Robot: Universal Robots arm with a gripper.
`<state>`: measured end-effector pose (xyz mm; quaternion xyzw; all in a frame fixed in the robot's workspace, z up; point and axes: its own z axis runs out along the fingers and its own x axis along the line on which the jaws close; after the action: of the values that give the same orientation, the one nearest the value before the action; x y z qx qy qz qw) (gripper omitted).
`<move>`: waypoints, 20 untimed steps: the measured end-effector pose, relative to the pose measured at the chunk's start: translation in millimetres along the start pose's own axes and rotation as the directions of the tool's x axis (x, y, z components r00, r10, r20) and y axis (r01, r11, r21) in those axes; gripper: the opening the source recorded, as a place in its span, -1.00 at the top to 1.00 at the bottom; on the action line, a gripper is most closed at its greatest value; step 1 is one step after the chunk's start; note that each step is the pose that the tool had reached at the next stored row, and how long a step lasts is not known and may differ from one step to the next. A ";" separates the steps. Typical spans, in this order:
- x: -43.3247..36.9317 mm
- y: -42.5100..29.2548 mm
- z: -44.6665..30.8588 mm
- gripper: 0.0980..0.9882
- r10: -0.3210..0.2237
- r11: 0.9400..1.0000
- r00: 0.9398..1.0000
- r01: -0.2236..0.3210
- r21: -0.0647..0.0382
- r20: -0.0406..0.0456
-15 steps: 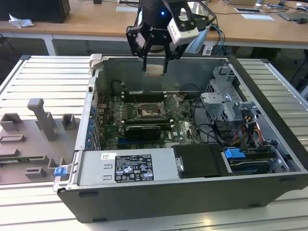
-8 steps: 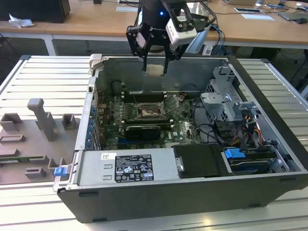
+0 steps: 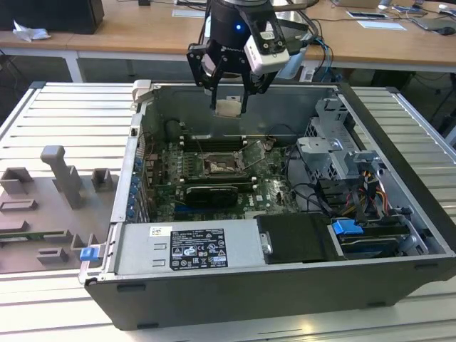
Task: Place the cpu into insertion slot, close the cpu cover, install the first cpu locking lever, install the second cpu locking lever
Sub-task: 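Place the cpu into insertion slot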
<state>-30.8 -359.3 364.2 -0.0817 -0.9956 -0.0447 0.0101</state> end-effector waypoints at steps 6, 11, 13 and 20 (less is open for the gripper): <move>0.0 -0.1 1.6 0.01 0.097 0.995 0.995 -0.097 -0.003 0.008; -0.1 -0.2 2.7 0.01 0.163 0.987 0.986 -0.163 -0.005 0.014; -0.1 -0.3 3.0 0.01 0.184 0.983 0.983 -0.184 -0.006 0.016; -0.1 -0.4 4.2 0.01 0.259 0.966 0.966 -0.258 -0.010 0.022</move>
<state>-30.8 -359.3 360.0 -0.2114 -0.9763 -0.0455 0.0041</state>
